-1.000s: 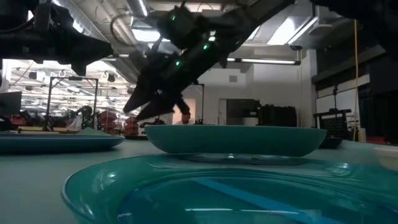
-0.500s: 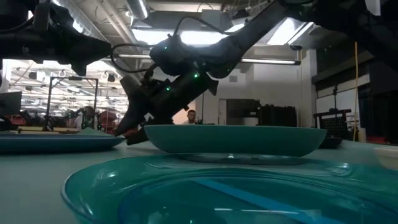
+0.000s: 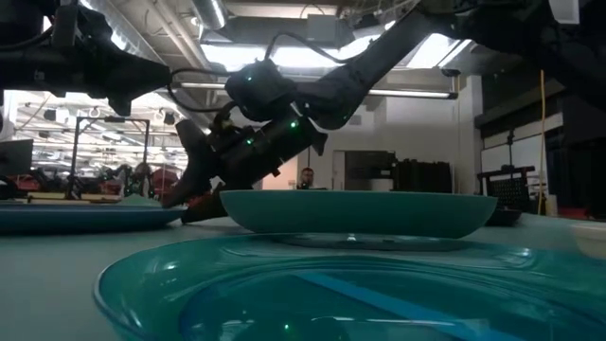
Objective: Stack plastic plates
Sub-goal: Adjust the light blue plate
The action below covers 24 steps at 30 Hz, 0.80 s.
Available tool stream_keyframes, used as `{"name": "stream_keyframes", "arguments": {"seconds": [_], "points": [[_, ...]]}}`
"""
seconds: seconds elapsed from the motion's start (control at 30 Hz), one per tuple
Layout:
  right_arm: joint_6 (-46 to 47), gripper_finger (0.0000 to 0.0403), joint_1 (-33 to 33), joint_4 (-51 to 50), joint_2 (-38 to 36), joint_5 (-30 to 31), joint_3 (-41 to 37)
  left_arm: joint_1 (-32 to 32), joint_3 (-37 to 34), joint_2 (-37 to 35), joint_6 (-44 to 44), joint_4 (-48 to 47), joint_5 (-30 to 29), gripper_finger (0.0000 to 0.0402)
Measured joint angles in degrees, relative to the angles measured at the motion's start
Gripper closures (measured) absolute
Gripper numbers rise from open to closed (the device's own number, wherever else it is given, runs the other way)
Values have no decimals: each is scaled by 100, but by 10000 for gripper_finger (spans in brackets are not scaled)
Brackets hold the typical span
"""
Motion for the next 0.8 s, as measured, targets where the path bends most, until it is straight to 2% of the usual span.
{"name": "stream_keyframes", "arguments": {"seconds": [0.1,0.4,0.8], "points": [[-84,263,-4,-3,0,29,0,0,0,0,-5,-2,-2,317],[-286,390,11,-57,42,113,0,0,0,0,-110,0,-55,317],[-565,399,-15,3,-11,214,-9,2,0,0,-280,13,-166,317]]}}
